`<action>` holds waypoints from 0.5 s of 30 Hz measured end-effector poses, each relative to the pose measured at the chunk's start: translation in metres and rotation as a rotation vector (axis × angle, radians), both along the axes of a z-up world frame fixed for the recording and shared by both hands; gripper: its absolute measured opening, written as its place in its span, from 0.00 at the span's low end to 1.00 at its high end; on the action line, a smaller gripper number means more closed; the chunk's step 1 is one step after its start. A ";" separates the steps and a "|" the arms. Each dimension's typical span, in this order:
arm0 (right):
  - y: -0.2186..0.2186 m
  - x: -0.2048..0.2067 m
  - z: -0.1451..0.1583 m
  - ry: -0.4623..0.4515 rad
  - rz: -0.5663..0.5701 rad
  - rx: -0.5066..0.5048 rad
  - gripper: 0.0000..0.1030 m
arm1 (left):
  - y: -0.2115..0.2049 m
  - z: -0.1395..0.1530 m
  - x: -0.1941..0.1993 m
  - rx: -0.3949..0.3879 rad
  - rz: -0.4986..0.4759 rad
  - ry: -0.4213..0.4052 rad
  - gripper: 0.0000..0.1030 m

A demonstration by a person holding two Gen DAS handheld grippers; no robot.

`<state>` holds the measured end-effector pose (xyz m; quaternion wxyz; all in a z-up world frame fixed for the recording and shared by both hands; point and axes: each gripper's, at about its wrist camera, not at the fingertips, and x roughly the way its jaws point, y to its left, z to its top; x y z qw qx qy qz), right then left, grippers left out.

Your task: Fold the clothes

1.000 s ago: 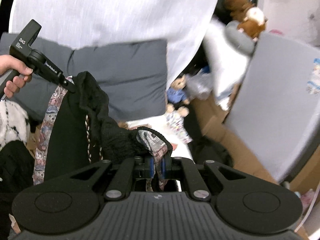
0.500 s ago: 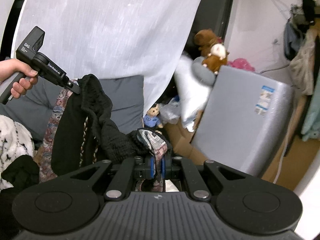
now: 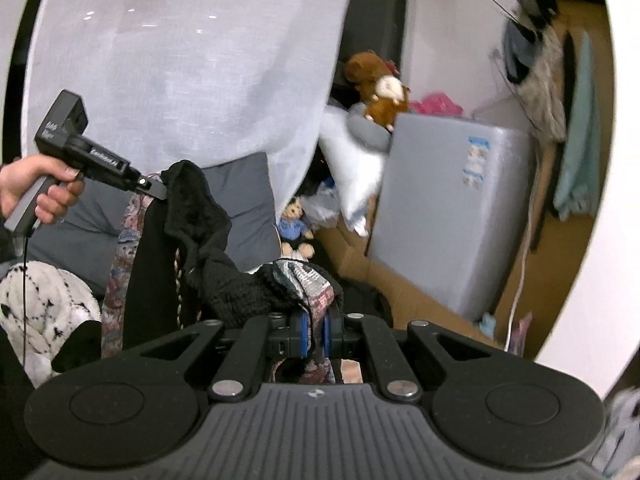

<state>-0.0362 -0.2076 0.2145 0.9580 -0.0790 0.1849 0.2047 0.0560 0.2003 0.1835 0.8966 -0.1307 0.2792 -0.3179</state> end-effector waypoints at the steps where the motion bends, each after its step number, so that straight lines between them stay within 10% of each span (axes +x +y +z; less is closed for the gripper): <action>1: -0.002 -0.001 -0.002 0.009 -0.011 0.005 0.07 | -0.001 -0.004 -0.002 0.000 -0.011 0.005 0.09; 15: -0.009 0.029 -0.066 0.118 -0.132 0.018 0.07 | -0.007 -0.066 0.044 0.053 0.017 0.128 0.09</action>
